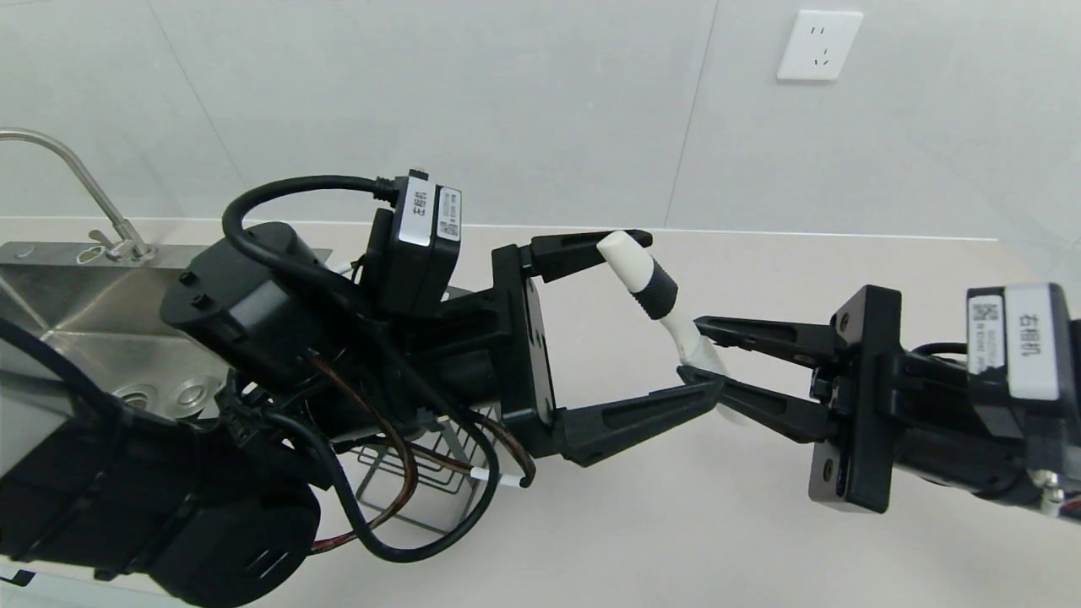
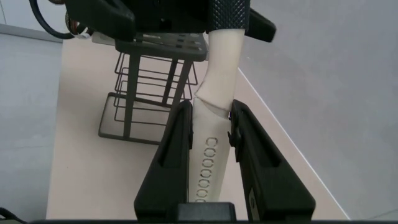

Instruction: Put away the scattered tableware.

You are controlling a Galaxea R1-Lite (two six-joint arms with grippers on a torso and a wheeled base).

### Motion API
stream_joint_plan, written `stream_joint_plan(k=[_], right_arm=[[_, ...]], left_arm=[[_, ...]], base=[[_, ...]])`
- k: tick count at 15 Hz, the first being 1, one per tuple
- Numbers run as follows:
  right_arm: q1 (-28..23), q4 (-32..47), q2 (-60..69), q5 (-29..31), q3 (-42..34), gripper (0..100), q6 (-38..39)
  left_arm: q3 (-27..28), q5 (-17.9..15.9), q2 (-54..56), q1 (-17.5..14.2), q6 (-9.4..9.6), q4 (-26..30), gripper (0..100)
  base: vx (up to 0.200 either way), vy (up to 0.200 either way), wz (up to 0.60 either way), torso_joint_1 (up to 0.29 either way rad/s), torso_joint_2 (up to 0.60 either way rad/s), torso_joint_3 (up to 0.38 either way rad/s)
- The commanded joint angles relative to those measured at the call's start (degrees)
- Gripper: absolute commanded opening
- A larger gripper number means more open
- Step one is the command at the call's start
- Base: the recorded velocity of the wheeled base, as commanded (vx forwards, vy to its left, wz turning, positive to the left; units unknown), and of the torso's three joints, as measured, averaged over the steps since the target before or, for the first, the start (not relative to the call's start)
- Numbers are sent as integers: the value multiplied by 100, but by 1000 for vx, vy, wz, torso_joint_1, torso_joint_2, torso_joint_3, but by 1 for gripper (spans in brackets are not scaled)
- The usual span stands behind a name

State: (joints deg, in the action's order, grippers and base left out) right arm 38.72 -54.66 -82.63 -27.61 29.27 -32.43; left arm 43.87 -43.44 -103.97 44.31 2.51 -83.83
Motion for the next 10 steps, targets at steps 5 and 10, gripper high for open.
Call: stream_joint_plan(k=[5,10], right_arm=[[119,-71,-8,1,17,0,0],[127,-71,-8,28,61,0,0]], left_arm=[[315,107,-150,95,-102,-116,100],[411,107,-167,183,-102,-177,100]], base=[[0,0,0,0,0,0],[0,0,0,0,0,0]])
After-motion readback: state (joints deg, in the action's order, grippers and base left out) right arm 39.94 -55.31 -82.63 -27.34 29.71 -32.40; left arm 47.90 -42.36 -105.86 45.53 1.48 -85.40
